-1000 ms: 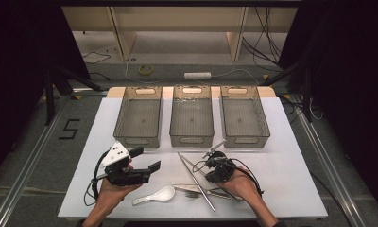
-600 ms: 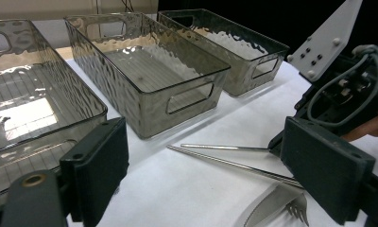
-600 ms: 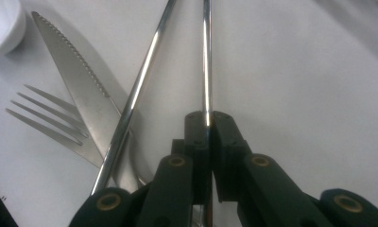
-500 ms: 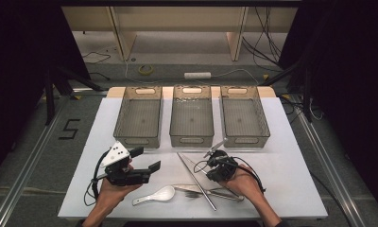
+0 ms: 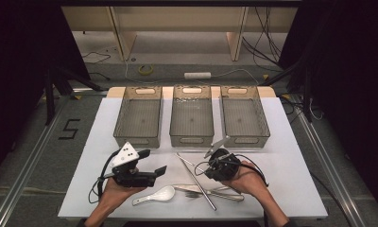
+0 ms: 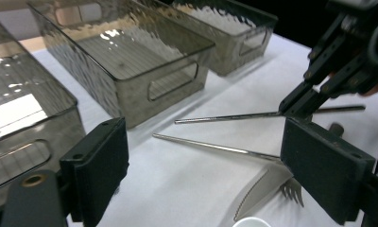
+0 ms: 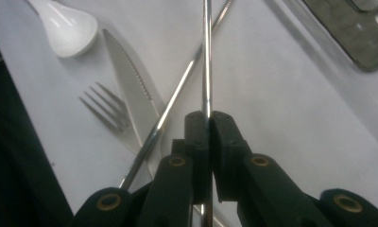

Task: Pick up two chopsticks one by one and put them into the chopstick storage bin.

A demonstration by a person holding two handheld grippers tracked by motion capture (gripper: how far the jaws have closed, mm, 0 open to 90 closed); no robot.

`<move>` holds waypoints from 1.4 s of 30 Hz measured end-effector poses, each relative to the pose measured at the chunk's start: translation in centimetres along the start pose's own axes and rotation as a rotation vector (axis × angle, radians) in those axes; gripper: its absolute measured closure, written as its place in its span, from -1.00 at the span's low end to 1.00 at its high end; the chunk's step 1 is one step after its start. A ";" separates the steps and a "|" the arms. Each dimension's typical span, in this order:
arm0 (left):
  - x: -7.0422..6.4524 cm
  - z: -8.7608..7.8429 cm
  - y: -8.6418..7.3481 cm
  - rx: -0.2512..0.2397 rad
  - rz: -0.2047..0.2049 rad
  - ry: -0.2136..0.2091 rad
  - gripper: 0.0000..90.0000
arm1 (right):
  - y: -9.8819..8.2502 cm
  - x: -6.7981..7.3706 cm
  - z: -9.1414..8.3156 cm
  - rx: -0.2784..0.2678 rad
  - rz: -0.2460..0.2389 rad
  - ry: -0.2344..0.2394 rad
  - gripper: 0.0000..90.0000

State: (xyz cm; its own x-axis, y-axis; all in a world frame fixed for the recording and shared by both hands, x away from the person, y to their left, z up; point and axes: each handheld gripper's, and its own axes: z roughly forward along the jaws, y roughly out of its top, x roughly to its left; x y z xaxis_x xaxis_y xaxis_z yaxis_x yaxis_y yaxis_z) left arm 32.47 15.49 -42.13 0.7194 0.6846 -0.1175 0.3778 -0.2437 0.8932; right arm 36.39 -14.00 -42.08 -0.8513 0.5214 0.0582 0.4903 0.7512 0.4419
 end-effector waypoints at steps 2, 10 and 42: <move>-0.2 0.4 0.1 0.021 0.016 -0.024 -0.66 | 0.2 0.4 -0.2 0.002 -0.019 0.006 0.92; -1.3 2.0 0.7 0.101 0.109 -0.088 -0.65 | 0.7 1.7 -0.6 0.005 -0.132 0.026 0.92; -4.7 5.5 0.2 0.322 0.438 -0.239 0.22 | 1.6 4.0 -1.0 0.035 -0.347 0.083 0.92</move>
State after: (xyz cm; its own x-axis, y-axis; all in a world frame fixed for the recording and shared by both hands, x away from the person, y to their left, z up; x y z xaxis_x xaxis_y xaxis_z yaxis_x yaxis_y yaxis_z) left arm 32.39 8.45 -43.78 0.9456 0.3081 0.1044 0.1468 -0.6907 0.7081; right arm 33.55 -11.12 -40.31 -0.9798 0.1990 -0.0172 0.1738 0.8920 0.4174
